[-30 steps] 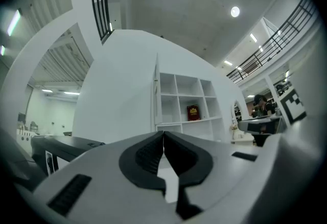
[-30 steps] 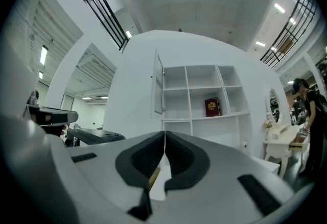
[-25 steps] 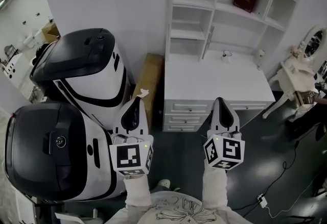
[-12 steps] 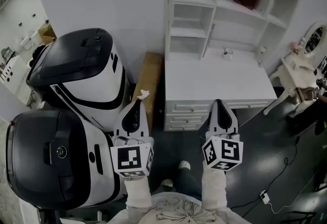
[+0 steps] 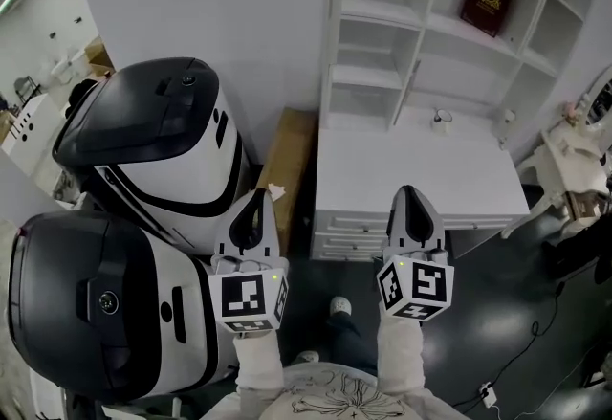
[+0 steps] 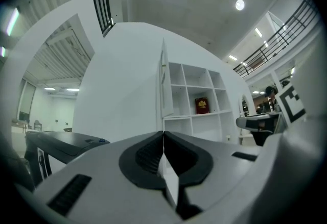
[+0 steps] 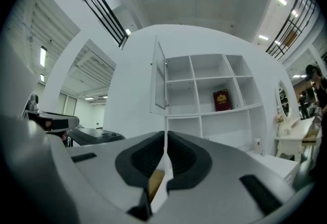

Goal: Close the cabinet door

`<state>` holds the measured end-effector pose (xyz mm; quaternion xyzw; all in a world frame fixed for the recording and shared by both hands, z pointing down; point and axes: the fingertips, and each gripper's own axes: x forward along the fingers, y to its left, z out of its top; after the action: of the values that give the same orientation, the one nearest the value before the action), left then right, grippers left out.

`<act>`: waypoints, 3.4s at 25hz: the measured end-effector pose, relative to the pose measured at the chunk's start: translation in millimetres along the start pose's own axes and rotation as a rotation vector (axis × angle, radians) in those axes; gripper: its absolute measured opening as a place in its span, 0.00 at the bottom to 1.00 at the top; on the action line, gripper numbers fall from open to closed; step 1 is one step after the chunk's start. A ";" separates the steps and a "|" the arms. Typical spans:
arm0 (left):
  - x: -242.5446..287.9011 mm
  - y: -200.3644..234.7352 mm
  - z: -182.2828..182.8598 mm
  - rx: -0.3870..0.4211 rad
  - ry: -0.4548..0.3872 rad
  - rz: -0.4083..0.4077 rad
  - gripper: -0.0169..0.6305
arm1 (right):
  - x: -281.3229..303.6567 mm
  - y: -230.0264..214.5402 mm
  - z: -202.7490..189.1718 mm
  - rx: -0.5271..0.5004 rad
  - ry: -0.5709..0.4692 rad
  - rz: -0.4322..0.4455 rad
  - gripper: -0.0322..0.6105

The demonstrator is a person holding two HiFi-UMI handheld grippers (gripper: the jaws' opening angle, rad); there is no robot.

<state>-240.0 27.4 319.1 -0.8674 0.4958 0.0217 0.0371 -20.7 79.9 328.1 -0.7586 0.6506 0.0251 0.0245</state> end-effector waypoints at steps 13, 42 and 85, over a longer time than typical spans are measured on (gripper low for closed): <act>105.2 -11.2 12.4 0.025 -0.008 0.099 0.03 | 117.9 -30.6 23.8 -0.026 -0.048 0.155 0.06; 163.5 29.1 -4.9 0.064 0.043 0.294 0.03 | 231.1 21.9 28.2 -0.021 -0.086 0.432 0.17; 196.1 95.0 -3.3 0.029 -0.005 0.215 0.03 | 265.6 69.7 54.5 -0.055 -0.128 0.309 0.21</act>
<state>-222.3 -189.2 303.7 -0.8086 0.5861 0.0204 0.0481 -49.5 -188.7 254.9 -0.6467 0.7558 0.0947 0.0408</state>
